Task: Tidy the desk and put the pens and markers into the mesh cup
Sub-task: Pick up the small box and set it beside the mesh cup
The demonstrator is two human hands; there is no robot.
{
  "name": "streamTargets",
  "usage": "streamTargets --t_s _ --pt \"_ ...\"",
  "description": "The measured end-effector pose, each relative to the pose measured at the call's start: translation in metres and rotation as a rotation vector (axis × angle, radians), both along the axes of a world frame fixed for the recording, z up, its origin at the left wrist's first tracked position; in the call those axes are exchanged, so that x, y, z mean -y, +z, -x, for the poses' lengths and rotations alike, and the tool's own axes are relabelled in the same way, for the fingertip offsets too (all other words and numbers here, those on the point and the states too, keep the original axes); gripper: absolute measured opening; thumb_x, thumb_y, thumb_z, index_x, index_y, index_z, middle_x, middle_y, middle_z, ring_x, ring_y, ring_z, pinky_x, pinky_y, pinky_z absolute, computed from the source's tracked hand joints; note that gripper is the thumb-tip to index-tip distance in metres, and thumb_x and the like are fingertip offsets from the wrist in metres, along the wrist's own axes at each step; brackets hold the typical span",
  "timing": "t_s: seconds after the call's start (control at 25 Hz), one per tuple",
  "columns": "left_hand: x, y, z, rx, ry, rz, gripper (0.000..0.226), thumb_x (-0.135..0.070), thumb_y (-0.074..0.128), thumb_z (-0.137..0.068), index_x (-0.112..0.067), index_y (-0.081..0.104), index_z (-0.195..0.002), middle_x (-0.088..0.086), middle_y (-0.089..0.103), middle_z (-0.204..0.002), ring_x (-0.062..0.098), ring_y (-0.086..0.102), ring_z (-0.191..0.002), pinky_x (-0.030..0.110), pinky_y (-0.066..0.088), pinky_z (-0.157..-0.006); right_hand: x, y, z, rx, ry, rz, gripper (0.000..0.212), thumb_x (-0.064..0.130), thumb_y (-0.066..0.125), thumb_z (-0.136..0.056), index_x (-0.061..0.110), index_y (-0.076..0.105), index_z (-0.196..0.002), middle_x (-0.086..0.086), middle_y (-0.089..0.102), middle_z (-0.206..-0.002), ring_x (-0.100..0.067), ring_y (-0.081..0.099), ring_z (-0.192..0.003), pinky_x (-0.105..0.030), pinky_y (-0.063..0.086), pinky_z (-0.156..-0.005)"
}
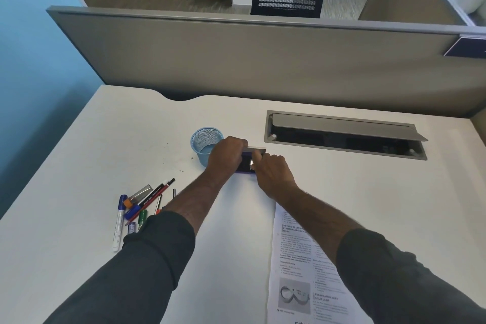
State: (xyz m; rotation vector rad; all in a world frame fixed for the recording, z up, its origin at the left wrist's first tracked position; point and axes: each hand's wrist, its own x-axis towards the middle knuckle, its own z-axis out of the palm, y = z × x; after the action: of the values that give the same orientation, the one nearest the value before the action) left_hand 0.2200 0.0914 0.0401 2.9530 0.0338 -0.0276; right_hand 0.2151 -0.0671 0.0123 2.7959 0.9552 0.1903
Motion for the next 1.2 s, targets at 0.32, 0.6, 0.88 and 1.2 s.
streamTargets --t_s 0.32,0.6,0.88,1.2 --pt "0.001 0.000 -0.003 0.014 0.009 -0.018 0.028 0.002 0.052 -0.078 -0.015 0.068 -0.094 0.011 0.072 -0.088 0.034 0.066 -0.085 0.036 0.046 -0.060 -0.004 0.003 -0.002 -0.047 -0.031 0.007 0.034 0.023 0.044 -0.100 0.009 0.038 -0.130 -0.005 0.066 -0.090 -0.022 0.065 -0.075 -0.033 0.038 -0.062" --pt "0.000 -0.005 -0.003 0.031 0.014 -0.012 0.023 0.001 0.054 -0.078 -0.015 0.067 -0.086 0.009 0.071 -0.084 0.032 0.066 -0.081 0.032 0.041 -0.057 -0.006 0.008 -0.001 -0.103 -0.050 0.024 0.031 0.018 0.045 -0.099 0.009 0.040 -0.127 -0.006 0.066 -0.090 -0.022 0.066 -0.075 -0.032 0.041 -0.064" --pt "-0.001 -0.004 -0.002 0.006 -0.010 0.004 0.023 0.000 0.053 -0.078 -0.014 0.066 -0.091 0.008 0.070 -0.089 0.031 0.066 -0.084 0.039 0.054 -0.063 -0.005 0.011 0.001 -0.120 -0.040 0.002 0.031 0.020 0.041 -0.101 0.008 0.039 -0.129 -0.007 0.066 -0.094 -0.024 0.067 -0.077 -0.034 0.045 -0.066" --pt "-0.001 -0.004 0.026 0.033 -0.123 -0.008 0.015 -0.007 0.050 -0.089 -0.013 0.061 -0.098 0.008 0.064 -0.098 0.031 0.065 -0.087 0.042 0.051 -0.068 0.015 0.019 0.016 -0.193 -0.117 -0.295 0.015 0.011 0.054 -0.093 0.012 0.046 -0.106 -0.007 0.062 -0.085 -0.026 0.059 -0.063 -0.036 0.046 -0.057"
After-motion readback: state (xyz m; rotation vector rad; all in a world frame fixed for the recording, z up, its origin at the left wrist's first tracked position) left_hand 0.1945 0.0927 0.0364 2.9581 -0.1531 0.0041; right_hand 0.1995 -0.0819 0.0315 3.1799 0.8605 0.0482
